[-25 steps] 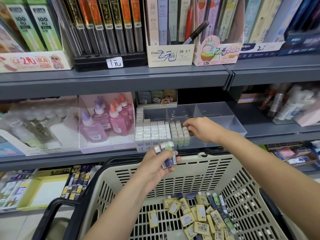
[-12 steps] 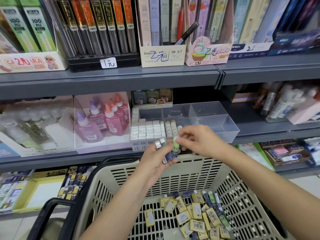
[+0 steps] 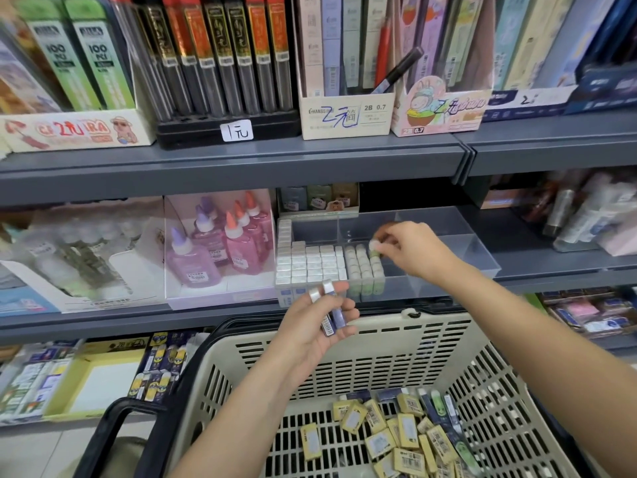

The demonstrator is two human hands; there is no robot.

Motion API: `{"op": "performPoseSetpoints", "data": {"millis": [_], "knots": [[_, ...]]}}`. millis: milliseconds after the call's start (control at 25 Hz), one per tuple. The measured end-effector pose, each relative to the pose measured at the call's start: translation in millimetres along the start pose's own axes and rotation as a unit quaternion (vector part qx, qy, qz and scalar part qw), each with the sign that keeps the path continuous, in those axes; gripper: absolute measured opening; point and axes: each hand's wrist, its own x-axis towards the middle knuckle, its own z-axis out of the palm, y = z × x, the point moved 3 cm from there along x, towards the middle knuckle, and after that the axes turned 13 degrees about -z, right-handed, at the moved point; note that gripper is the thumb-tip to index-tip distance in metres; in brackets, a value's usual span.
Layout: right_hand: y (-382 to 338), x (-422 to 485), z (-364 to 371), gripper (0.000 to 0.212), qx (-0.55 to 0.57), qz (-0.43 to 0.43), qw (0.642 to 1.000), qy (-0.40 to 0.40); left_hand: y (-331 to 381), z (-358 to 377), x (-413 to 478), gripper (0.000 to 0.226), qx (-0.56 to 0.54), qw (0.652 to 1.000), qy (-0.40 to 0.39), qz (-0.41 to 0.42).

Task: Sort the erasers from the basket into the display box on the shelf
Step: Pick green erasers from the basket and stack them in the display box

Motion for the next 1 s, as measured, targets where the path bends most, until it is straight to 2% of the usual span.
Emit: {"op": "performPoseSetpoints", "data": {"millis": [200,320,440,560,640,760,880,1000], "knots": [[3.8,3.8,17.9,0.029,-0.053,-0.023,0.994,-0.091,0.0,-1.1,0.9,0.020,-0.004,1.000,-0.001,-0.001],[5.0,4.3,20.8,0.031,-0.067,-0.037,0.991,-0.112,0.2,-0.1,1.6,0.018,-0.013,1.000,-0.006,-0.006],[5.9,4.0,17.6,0.031,-0.070,-0.030,0.991,-0.108,2.1,0.0,3.0,0.014,-0.014,1.000,-0.008,-0.005],[7.6,-0.6,8.9,0.031,-0.020,0.001,0.997,-0.078,4.0,0.2,3.6,0.013,0.009,1.000,-0.012,0.008],[3.9,-6.8,-1.3,0.031,0.003,0.014,0.999,-0.041,4.6,1.9,3.9,0.017,0.020,0.999,-0.018,0.022],[-21.0,-21.7,-14.5,0.026,0.042,-0.021,0.998,0.046,3.9,6.4,6.8,0.032,0.026,0.999,-0.019,0.034],[-51.7,-38.1,-12.2,0.032,0.090,-0.033,0.995,0.004,2.6,13.2,10.3,0.029,0.053,0.998,-0.009,0.044],[-54.8,-43.8,-9.8,0.022,0.133,-0.025,0.991,-0.019,1.7,18.8,11.0,0.019,0.073,0.996,-0.017,0.052]]}}
